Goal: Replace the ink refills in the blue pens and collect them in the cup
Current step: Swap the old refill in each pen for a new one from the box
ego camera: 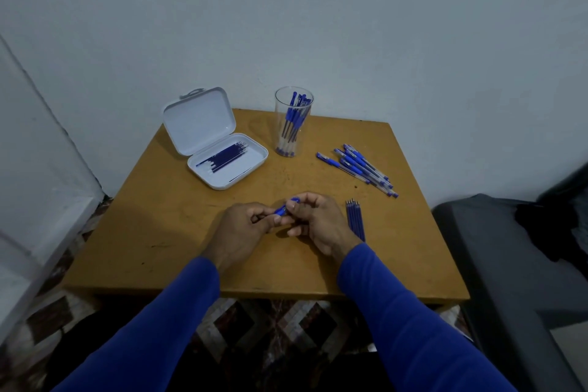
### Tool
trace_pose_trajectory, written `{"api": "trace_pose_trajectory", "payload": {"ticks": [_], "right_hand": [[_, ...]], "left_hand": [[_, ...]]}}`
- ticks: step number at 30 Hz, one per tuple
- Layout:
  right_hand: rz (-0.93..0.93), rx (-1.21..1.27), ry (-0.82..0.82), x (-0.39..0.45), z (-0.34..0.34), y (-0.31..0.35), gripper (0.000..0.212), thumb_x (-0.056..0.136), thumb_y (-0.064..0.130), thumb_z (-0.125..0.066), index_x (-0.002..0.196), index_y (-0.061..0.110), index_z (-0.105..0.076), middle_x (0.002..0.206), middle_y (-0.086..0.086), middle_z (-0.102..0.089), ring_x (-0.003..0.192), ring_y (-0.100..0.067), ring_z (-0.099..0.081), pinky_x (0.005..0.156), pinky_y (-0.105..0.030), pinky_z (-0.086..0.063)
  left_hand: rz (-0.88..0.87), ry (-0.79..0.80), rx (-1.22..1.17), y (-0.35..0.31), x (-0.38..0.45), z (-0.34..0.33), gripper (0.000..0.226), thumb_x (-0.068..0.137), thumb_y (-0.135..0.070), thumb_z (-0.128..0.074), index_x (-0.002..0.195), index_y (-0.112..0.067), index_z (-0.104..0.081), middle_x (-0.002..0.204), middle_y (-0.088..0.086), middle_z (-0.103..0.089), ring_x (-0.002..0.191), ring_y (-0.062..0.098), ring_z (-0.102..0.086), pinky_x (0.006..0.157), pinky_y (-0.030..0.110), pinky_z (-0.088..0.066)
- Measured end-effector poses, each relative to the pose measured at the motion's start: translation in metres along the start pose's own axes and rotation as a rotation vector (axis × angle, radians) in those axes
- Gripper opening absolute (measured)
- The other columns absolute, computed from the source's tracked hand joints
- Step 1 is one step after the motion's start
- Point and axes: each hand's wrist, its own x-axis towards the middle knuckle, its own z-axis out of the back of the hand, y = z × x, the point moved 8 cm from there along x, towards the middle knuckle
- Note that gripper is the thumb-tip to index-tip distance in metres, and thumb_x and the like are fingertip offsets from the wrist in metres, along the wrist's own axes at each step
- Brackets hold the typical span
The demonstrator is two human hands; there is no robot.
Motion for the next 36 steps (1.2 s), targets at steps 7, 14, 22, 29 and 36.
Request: {"api": "trace_pose_trajectory", "payload": {"ticks": [7, 14, 22, 29, 36], "right_hand": [[0.012, -0.038, 0.020, 0.001, 0.002, -0.004, 0.026, 0.099, 0.008, -0.060, 0.120, -0.009, -0.058, 0.099, -0.025, -0.074, 0.081, -0.025, -0.074, 0.059, -0.026, -0.061], [0.058, -0.040, -0.031, 0.001, 0.005, 0.002, 0.008, 0.105, 0.012, -0.052, 0.111, 0.008, -0.048, 0.090, -0.027, -0.073, 0.069, -0.029, -0.073, 0.049, -0.028, -0.057], [0.022, 0.028, -0.132, 0.001, 0.010, -0.001, 0.019, 0.106, 0.018, -0.052, 0.116, 0.002, -0.055, 0.083, -0.018, -0.071, 0.064, -0.025, -0.069, 0.049, -0.031, -0.059], [0.011, -0.373, -0.298, -0.009, 0.030, 0.008, 0.009, 0.099, 0.017, -0.064, 0.103, 0.011, -0.070, 0.071, -0.006, -0.071, 0.043, -0.011, -0.054, 0.040, -0.024, -0.044], [0.105, -0.667, -0.379, -0.002, 0.025, 0.012, 0.004, 0.096, 0.019, -0.069, 0.097, 0.020, -0.065, 0.086, 0.001, -0.071, 0.062, -0.005, -0.061, 0.051, -0.018, -0.046]], "left_hand": [[0.016, 0.072, 0.006, 0.002, 0.003, 0.001, 0.008, 0.095, -0.027, -0.070, 0.096, -0.025, -0.077, 0.078, -0.006, -0.072, 0.069, 0.003, -0.063, 0.064, 0.018, -0.048], [0.007, 0.105, -0.023, 0.005, 0.003, -0.002, 0.012, 0.095, -0.025, -0.069, 0.103, -0.023, -0.079, 0.077, -0.007, -0.071, 0.068, 0.002, -0.062, 0.064, 0.020, -0.047], [-0.051, 0.019, -0.019, -0.004, -0.001, 0.000, 0.012, 0.095, -0.021, -0.069, 0.102, -0.023, -0.078, 0.077, -0.008, -0.071, 0.070, 0.002, -0.062, 0.066, 0.015, -0.049], [-0.069, -0.021, 0.012, -0.007, 0.000, 0.002, 0.012, 0.093, -0.022, -0.071, 0.102, -0.027, -0.077, 0.081, -0.007, -0.073, 0.077, 0.007, -0.065, 0.068, 0.018, -0.052], [-0.156, -0.089, 0.168, -0.007, -0.005, 0.003, 0.023, 0.091, -0.027, -0.073, 0.115, -0.027, -0.076, 0.087, -0.018, -0.066, 0.083, 0.000, -0.062, 0.072, 0.016, -0.047]]}}
